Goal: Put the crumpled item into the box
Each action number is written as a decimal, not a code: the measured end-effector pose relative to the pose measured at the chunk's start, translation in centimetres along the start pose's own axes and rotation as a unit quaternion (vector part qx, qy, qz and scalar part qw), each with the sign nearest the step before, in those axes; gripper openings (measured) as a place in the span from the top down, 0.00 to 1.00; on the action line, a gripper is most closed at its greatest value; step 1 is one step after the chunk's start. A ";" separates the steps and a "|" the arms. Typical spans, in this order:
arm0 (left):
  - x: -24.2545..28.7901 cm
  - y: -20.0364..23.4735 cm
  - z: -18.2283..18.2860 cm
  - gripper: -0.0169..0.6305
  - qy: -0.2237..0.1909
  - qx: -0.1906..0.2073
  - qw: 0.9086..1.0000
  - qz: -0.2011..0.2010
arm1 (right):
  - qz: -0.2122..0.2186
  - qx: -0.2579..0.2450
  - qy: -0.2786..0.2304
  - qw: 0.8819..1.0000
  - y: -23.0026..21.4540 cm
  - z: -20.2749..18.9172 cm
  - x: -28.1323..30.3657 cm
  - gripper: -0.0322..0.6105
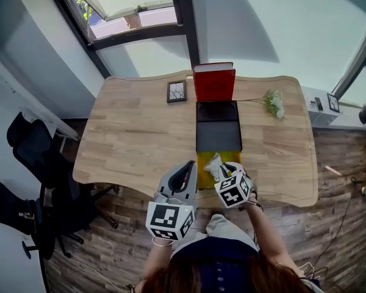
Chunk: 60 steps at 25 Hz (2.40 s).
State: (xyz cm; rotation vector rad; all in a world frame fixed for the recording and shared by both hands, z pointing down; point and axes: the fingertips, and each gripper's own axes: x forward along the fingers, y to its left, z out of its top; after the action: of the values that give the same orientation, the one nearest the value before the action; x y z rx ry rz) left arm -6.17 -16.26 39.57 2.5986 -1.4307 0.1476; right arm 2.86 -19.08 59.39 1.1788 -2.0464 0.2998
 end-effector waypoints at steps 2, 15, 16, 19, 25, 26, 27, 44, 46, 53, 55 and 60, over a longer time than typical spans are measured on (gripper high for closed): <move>-0.3 -0.3 0.1 0.93 -0.002 0.002 1.000 -0.004 | -0.007 0.007 -0.009 1.000 -0.2 0.3 -0.8 0.87; -2.5 -2.5 0.4 0.93 -0.018 0.009 0.999 -0.030 | -0.059 0.043 -0.075 0.995 -0.9 1.8 -6.6 0.89; -2.7 -2.6 0.5 0.93 -0.020 0.010 0.999 -0.032 | -0.062 0.045 -0.079 0.994 -0.8 1.9 -7.0 0.89; -3.4 -2.8 0.7 0.93 -0.024 0.012 0.999 -0.036 | -0.073 0.050 -0.092 0.992 -0.7 2.3 -8.3 0.89; -5.1 -3.5 0.6 0.93 -0.030 0.015 0.998 -0.045 | -0.091 0.056 -0.102 0.989 0.0 1.9 -10.5 0.90; -5.4 -3.7 0.6 0.93 -0.031 0.016 0.998 -0.047 | -0.095 0.057 -0.103 0.988 0.1 1.8 -10.9 0.90; -5.8 -3.8 0.6 0.93 -0.033 0.016 0.998 -0.049 | -0.098 0.058 -0.106 0.988 0.3 1.7 -11.4 0.90; -13.4 -5.6 0.5 0.93 -0.053 0.031 0.996 -0.071 | -0.138 0.069 -0.165 0.974 5.1 2.4 -18.7 0.90; -14.3 -5.8 0.4 0.93 -0.054 0.030 0.995 -0.074 | -0.139 0.074 -0.172 0.973 5.8 2.4 -19.4 0.90; -16.7 -6.2 -0.5 0.93 -0.057 0.018 0.995 -0.080 | -0.152 0.078 -0.188 0.967 7.7 2.5 -22.0 0.90; -17.0 -6.2 -0.7 0.93 -0.058 0.015 0.995 -0.080 | -0.155 0.079 -0.196 0.965 8.1 2.7 -22.9 0.90; -17.3 -6.0 -0.8 0.93 -0.060 0.013 0.995 -0.080 | -0.163 0.082 -0.219 0.958 8.6 3.6 -25.0 0.90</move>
State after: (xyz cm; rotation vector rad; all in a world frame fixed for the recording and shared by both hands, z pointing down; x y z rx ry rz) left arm -10.31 1.39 36.87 2.7724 -1.2565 -0.0099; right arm 1.55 -0.09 40.74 1.7897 -2.1736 0.0456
